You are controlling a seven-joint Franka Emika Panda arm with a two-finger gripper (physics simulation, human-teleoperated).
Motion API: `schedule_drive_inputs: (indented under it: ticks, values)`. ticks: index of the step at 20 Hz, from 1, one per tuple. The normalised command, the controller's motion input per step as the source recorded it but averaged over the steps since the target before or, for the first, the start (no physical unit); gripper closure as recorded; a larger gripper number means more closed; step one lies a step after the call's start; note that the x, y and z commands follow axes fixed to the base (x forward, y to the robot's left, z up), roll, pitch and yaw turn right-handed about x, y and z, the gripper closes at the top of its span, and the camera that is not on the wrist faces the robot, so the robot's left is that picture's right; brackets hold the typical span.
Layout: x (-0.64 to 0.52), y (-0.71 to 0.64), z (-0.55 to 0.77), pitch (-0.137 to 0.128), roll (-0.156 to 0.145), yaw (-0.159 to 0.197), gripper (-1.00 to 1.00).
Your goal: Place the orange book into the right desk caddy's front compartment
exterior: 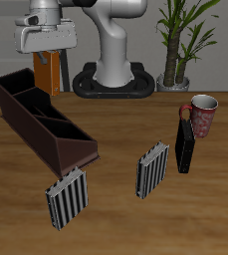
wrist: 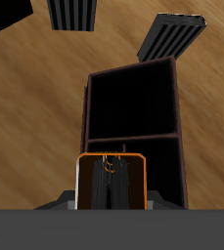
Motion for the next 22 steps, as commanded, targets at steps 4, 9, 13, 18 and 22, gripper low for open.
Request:
schedule_drive_inputs:
  ticks: [4, 9, 13, 18, 22]
  values:
    - [0.07, 0.04, -0.07, 0.008, 0.009, 0.001, 1.0]
    - [0.01, 0.18, 0.15, -0.05, 0.037, 0.013, 1.0]
    - [0.02, 0.1, 0.08, -0.035, 0.023, 0.021, 1.0]
    - [0.07, 0.01, -0.1, 0.025, -0.003, -0.024, 1.0]
    - [0.04, 0.04, -0.28, 0.045, 0.019, 0.013, 1.0]
